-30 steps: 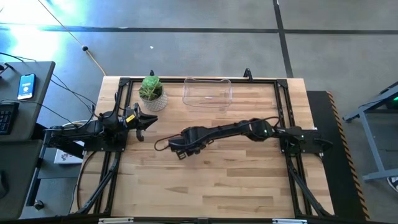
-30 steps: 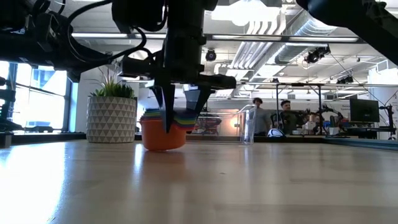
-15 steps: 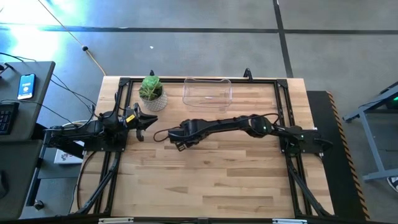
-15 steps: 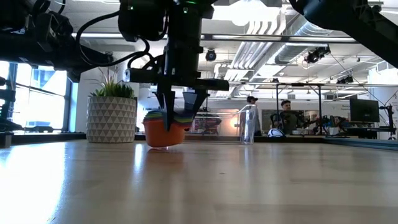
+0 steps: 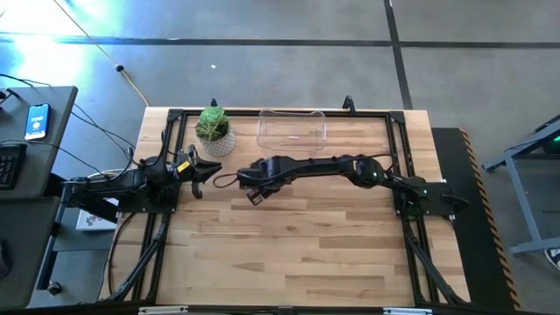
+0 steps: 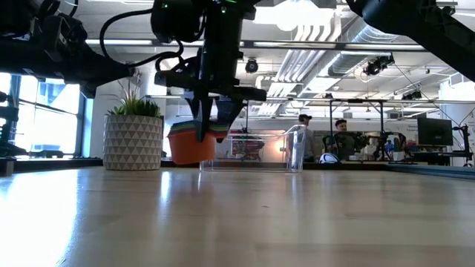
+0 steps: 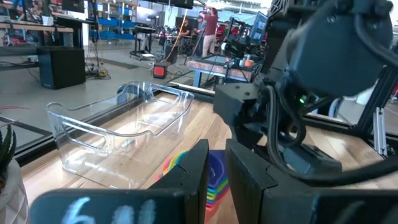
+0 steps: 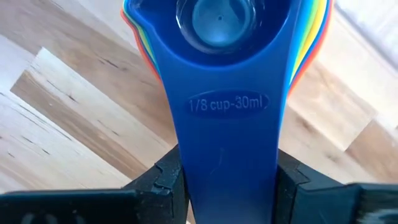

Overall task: Nest measuring cups in basket
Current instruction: Put the Stack measuring cups into the transparent bin

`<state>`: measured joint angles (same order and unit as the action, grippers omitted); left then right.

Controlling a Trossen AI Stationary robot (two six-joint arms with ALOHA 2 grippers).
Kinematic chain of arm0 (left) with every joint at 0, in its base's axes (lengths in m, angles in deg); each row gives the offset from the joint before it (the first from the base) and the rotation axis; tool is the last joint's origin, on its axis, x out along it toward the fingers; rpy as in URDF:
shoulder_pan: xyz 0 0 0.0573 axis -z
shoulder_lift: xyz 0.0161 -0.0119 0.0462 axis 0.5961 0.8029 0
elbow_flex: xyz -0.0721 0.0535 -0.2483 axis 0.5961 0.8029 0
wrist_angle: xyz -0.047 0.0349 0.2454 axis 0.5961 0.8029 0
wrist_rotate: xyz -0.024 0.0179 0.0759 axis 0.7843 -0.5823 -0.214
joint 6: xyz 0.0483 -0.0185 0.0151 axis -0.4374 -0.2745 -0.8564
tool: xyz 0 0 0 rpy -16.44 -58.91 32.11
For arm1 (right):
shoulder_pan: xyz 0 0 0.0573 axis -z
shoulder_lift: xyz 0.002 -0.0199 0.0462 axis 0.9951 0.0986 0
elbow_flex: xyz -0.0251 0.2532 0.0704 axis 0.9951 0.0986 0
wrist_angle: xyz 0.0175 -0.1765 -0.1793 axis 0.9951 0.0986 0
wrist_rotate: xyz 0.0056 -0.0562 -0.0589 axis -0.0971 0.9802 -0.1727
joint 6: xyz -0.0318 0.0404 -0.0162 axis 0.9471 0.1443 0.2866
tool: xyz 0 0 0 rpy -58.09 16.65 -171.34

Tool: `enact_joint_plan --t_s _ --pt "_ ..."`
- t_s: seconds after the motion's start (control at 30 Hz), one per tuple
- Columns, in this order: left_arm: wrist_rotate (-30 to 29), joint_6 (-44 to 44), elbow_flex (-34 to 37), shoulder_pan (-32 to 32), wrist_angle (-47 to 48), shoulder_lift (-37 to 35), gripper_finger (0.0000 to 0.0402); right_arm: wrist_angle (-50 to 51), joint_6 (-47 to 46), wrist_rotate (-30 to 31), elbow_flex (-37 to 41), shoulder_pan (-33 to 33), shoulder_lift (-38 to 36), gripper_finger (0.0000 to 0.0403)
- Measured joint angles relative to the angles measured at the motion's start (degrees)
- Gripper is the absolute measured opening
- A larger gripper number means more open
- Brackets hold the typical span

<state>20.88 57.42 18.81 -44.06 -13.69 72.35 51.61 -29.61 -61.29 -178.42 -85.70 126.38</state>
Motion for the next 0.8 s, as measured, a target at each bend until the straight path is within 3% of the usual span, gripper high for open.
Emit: enact_joint_plan --t_s 0.23,0.53,0.8 --pt "0.0 0.0 0.0 0.0 0.02 0.0 0.0044 -0.19 4.31 -0.64 0.0 1.59 -1.48 0.0124" --pt "-0.11 0.0 0.0 0.0 0.05 0.02 0.0044 -4.52 6.21 -6.19 2.66 3.02 -1.11 0.0124" --pt "0.02 0.0 0.0 0.0 0.02 0.02 0.0044 -8.07 8.32 -6.26 3.8 3.33 -1.05 0.0124"
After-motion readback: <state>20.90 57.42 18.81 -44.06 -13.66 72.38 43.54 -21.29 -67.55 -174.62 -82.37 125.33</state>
